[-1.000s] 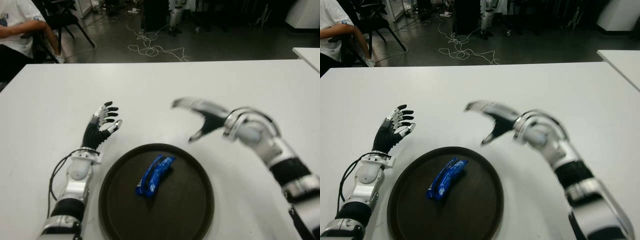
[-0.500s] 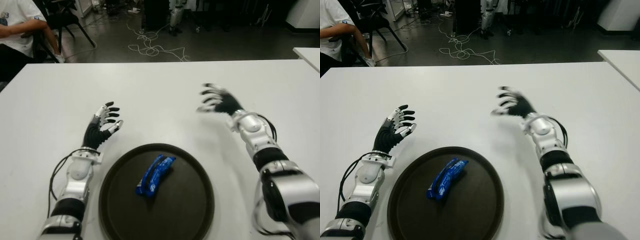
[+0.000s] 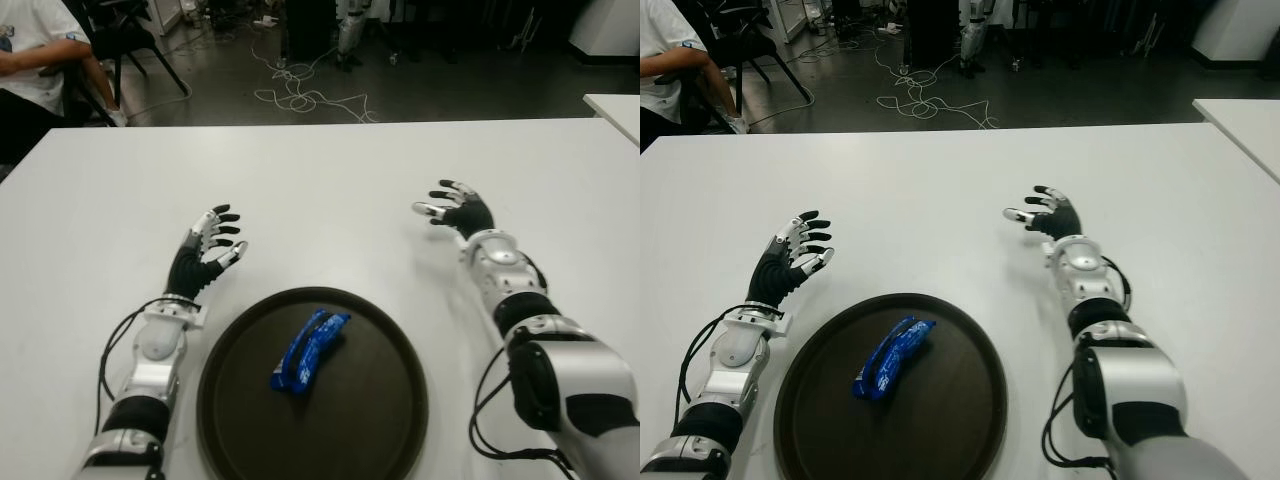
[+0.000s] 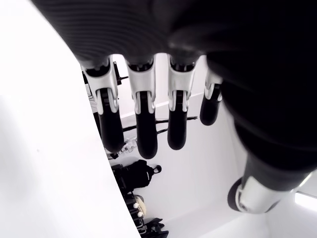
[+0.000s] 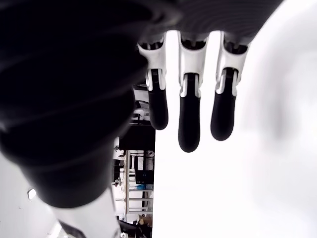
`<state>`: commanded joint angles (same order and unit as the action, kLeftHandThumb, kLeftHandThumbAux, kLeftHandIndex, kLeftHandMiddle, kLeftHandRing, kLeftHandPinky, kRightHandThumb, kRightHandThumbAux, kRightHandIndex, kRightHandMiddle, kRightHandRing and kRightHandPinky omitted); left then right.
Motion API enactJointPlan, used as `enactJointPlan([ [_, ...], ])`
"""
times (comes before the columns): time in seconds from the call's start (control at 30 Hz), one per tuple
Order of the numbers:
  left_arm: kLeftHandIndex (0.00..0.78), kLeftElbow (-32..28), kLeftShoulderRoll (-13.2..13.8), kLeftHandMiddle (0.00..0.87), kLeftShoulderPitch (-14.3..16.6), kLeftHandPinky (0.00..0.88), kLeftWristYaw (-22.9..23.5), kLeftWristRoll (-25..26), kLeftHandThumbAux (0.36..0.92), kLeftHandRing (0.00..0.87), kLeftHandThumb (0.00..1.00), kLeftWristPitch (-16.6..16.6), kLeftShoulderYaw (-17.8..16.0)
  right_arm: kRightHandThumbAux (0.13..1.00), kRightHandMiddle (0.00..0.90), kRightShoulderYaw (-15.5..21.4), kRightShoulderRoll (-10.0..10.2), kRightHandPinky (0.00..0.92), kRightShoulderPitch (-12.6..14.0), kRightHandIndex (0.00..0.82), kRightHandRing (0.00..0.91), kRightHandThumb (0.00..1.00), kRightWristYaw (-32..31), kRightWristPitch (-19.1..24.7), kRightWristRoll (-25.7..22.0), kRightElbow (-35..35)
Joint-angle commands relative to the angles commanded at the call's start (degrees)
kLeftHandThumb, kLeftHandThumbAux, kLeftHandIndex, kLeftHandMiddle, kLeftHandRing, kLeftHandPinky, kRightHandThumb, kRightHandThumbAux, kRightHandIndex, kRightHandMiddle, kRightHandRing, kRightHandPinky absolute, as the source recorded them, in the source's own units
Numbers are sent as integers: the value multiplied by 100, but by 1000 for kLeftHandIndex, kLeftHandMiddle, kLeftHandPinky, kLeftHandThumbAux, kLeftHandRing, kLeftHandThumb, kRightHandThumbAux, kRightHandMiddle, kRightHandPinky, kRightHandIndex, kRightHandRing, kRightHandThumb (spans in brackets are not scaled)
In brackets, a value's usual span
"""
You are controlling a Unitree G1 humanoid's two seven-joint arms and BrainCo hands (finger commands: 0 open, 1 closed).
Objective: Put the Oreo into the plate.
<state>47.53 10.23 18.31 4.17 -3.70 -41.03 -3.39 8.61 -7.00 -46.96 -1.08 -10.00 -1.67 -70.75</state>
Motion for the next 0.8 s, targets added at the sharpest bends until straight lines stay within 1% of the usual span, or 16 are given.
enactJointPlan([
  [0.07, 159, 9, 3, 242, 1, 284, -28, -22, 666, 255, 124, -11, 2, 897, 369, -16, 4, 454, 10, 248, 415, 2, 9, -48, 19, -2],
  [0.27, 146, 1, 7, 232, -26, 276, -27, -23, 689, 247, 125, -68, 3, 895, 373, -31, 5, 449, 30, 273, 418, 0, 50, -149, 51, -40],
  [0.47, 146, 56, 24, 249, -19, 277, 9, -21, 709, 261, 103, -126, 10, 902, 380, -10, 11, 451, 39, 284, 424, 0, 81, -196, 51, -59],
  [0.6, 143, 143, 52, 241, 22, 272, 31, -20, 684, 253, 88, -185, 8, 896, 366, 7, 14, 437, 31, 271, 404, 0, 66, -188, 31, -54],
  [0.8, 140, 235, 66, 241, 59, 271, 49, 6, 673, 253, 81, -227, 0, 900, 355, 26, 36, 433, 42, 256, 390, 1, -29, -167, -20, 85],
])
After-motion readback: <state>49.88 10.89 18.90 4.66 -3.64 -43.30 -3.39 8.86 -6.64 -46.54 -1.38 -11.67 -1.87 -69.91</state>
